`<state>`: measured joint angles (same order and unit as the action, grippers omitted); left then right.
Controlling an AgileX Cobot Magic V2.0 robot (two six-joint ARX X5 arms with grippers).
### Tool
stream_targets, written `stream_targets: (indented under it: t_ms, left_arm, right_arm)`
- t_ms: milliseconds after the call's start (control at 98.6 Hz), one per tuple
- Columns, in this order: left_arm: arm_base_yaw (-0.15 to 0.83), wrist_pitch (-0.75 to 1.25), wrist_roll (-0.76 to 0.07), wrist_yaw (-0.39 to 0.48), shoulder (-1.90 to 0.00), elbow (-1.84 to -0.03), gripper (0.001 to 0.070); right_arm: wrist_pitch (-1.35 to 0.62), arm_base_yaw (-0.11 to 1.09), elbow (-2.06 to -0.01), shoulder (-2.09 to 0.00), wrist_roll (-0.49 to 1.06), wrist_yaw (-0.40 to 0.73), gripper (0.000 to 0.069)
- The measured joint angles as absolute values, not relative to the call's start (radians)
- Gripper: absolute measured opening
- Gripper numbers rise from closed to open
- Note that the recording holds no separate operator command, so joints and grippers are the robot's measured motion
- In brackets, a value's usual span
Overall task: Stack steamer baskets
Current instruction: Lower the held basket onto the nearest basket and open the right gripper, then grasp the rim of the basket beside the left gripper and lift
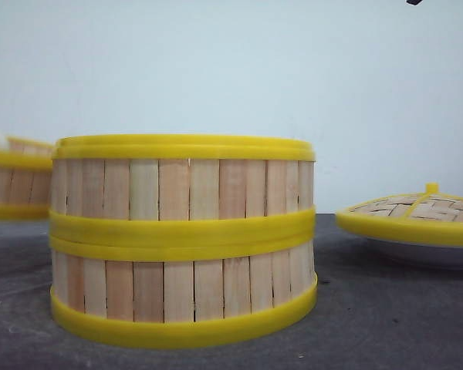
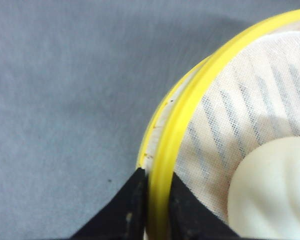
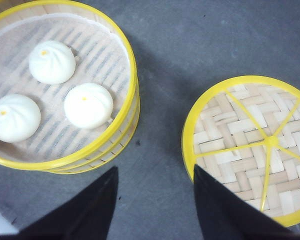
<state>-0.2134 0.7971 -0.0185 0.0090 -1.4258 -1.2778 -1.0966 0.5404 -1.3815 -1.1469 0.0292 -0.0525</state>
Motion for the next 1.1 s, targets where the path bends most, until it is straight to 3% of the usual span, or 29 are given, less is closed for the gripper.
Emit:
stream_targets:
  t_ms: [142,385,801,1095]
  left_arm:
    - [-0.211,0.882,-0.008,0.062,-1.426,-1.391,0.0026]
    - [-0.167,0.983,0.016,0.253,-1.408,-1.521,0.0026]
    - [0.087,1.071,0.039,0.337,-1.296,-1.521,0.0026]
    - [0.295,1.071,0.041,0.339,-1.304,-1.521,0.0026]
  right_arm:
    - [-1.097,0.540,-1.382,-1.147,0.030,-0.052,0.0287]
    - [-1.097,0.540,-1.382,-1.147,0.030,-0.052,0.0287]
    - [-1.097,0.541,-1.382,-1.147,0.030,-0.052,0.0287]
    - [-1.077,0.541,-1.382,-1.147,0.030,-0.052,0.0287]
